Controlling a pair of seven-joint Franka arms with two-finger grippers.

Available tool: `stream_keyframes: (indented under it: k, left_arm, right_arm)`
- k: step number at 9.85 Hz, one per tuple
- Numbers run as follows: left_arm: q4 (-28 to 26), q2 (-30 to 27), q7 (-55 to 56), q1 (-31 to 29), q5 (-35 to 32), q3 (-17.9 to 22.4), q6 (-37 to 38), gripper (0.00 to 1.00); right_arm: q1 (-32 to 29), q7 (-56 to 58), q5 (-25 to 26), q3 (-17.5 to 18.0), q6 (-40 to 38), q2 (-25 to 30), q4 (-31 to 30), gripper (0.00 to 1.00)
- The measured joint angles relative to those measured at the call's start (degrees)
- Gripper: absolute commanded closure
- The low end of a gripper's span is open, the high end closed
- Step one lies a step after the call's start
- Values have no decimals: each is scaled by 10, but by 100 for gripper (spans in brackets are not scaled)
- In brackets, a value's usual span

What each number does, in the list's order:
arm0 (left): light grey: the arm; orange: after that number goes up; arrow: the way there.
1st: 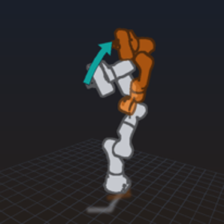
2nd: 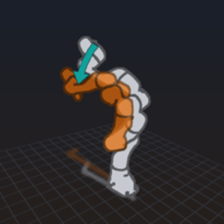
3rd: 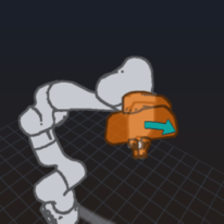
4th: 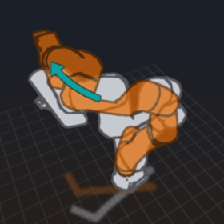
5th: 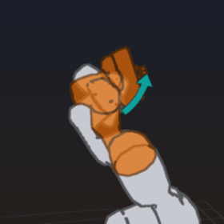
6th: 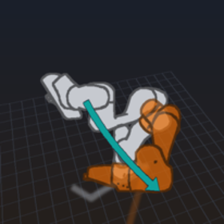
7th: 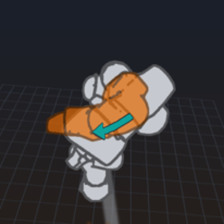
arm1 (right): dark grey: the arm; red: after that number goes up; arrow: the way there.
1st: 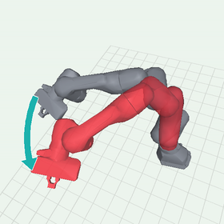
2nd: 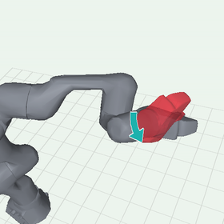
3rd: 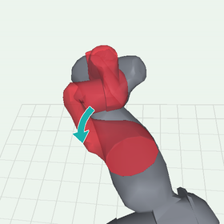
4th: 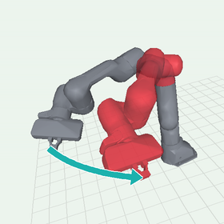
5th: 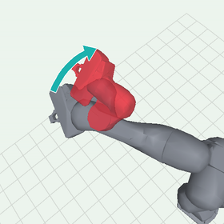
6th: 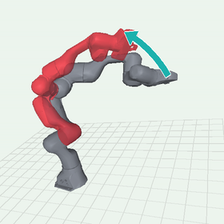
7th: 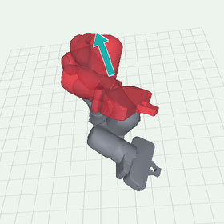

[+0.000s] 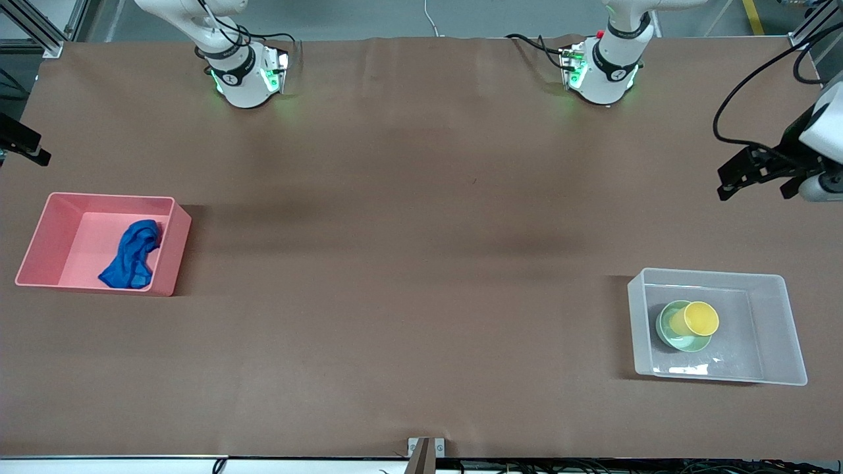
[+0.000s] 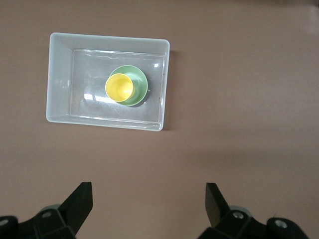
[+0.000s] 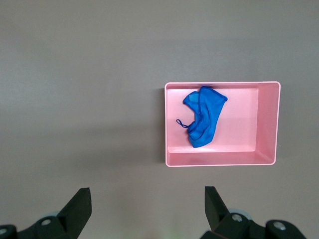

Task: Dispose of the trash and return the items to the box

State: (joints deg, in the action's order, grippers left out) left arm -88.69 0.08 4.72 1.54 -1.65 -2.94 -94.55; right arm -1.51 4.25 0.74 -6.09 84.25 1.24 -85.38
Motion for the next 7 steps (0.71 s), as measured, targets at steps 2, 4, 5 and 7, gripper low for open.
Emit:
stream_keyframes:
  k: [2, 4, 5, 7]
  left_arm:
    - [36, 10, -3, 0, 3, 3, 39, 0]
    - [39, 18, -14, 4, 3, 3, 55, 0]
    - [39, 18, -17, 6, 3, 4, 58, 0]
    - [37, 15, -25, 6, 5, 14, 61, 0]
  right_arm:
    - [0, 0, 0, 0, 0, 0, 0, 0]
    - [0, 0, 0, 0, 0, 0, 0, 0]
    - [0, 0, 0, 0, 0, 0, 0, 0]
    - [0, 0, 0, 0, 0, 0, 0, 0]
